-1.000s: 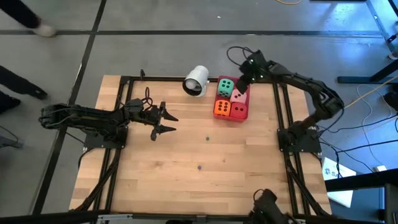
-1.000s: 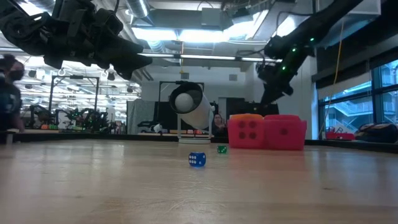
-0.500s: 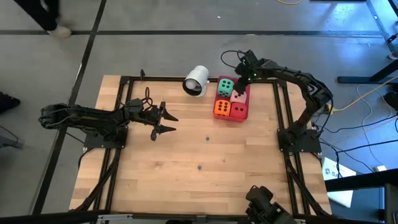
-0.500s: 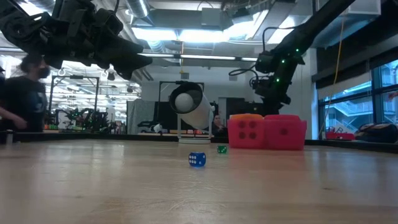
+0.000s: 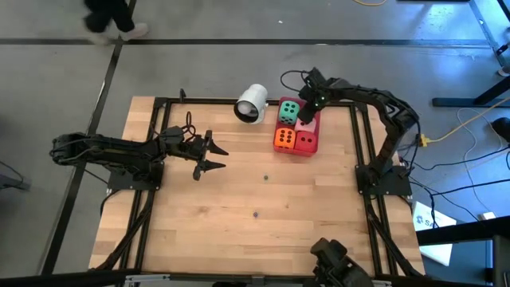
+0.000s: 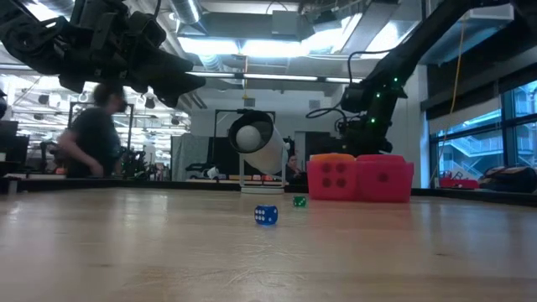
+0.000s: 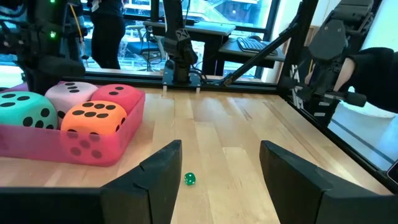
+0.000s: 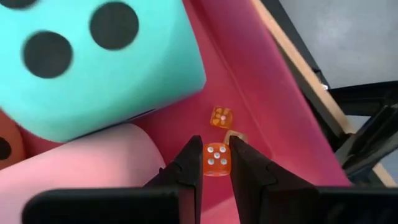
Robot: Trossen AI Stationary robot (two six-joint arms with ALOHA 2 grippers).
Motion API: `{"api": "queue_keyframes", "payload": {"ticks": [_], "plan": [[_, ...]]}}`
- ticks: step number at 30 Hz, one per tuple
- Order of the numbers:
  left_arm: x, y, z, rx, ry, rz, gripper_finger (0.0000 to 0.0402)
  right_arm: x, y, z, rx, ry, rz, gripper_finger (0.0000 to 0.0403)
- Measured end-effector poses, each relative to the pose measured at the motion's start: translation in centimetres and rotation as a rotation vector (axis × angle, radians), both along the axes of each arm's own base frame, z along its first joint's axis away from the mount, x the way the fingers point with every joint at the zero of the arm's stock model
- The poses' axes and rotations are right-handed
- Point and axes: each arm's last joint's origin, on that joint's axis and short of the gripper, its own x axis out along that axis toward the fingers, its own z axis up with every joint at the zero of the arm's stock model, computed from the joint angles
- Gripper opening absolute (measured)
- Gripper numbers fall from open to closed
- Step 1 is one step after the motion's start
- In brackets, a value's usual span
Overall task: Pick & Place Dice
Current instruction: Put the small orange dice into the red bin
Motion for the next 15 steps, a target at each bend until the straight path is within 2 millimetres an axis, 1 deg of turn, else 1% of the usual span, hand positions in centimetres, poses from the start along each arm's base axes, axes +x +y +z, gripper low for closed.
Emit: {"api": "queue_keyframes", "payload": {"ticks": [7,12,15], "plan": [[0.0,0.0,0.0,0.0,0.0,0.0,0.021,0.2,-0.2,-1.3,0.029,0.025,0.0,0.0054],[0.0,0.0,0.0,0.0,0.0,0.0,0.021,0.2,-0.2,-1.5,0.034,0.029,-0.001,0.0054],[0.0,0.0,0.0,-0.001,0.0,0.0,0.021,0.2,-0.2,-1.5,0.034,0.029,-0.001,0.0064]]}}
